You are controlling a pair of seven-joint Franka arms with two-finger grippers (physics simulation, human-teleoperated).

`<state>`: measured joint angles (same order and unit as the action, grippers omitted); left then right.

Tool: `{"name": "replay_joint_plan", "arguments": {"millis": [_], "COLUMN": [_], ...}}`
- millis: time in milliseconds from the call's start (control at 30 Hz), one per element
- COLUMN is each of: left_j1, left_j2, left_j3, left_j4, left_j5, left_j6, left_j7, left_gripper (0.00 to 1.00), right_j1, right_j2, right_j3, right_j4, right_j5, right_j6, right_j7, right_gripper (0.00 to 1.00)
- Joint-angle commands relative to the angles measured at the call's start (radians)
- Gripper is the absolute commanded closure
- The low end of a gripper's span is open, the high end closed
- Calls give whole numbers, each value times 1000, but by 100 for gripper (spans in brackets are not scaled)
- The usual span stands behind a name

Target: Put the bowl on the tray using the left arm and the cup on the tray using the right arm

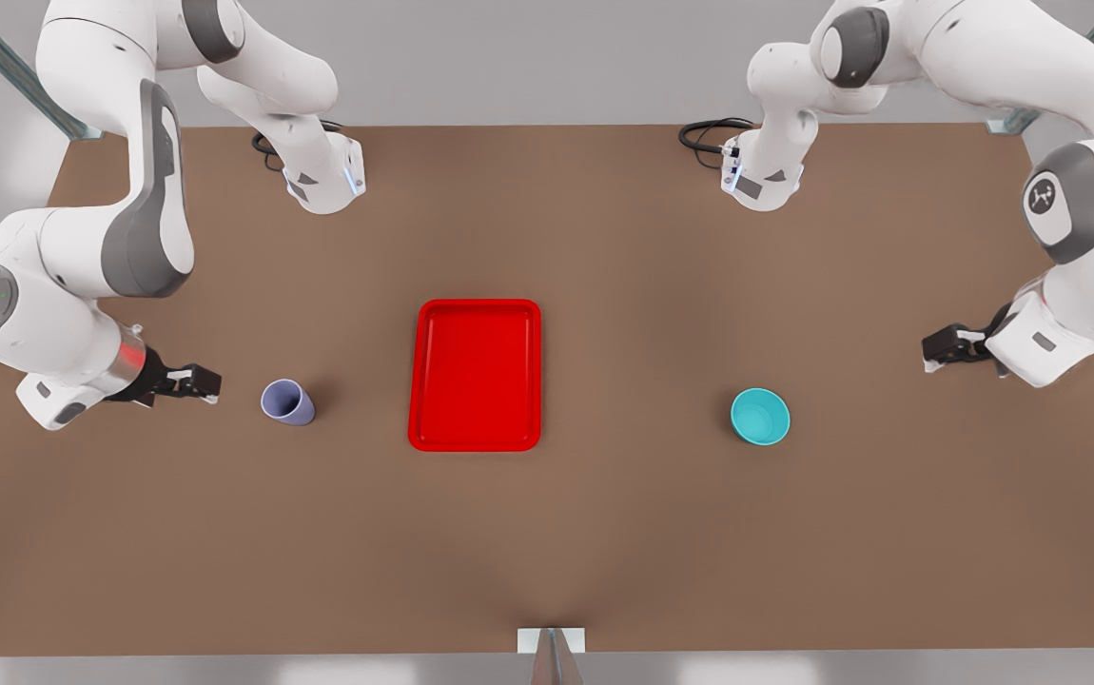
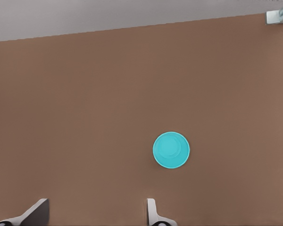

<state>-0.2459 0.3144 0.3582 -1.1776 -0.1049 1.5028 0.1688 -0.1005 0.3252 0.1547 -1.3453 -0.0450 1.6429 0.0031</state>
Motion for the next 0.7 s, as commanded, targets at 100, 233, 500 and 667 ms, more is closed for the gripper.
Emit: {"name": "replay_joint_plan", "arguments": {"millis": [100,233,500,667], "left_j1": [-26,-46,-20,-18], "left_j2": [-101,140,269,302], "left_j3": [1,-1,-7,-39], "left_j4": [-217,-339,-620,-619], "left_j5": [16,-162,-478,-532], "left_j6": [152,165,528,571], "left_j7": [-3,24,290,287], "left_gripper": [0,0,0,0], "right_j1": [-8,56,127,116], "right_j2": [-5,57,77,97], "right_j3": [-1,0,0,0], "right_j4": [2,2,-12,-12], "right_j5": [-9,-4,-3,-1], "right_j6": [-3,0,66,66], "right_j7": [8,8,12,12], "right_gripper": [0,0,0,0]}}
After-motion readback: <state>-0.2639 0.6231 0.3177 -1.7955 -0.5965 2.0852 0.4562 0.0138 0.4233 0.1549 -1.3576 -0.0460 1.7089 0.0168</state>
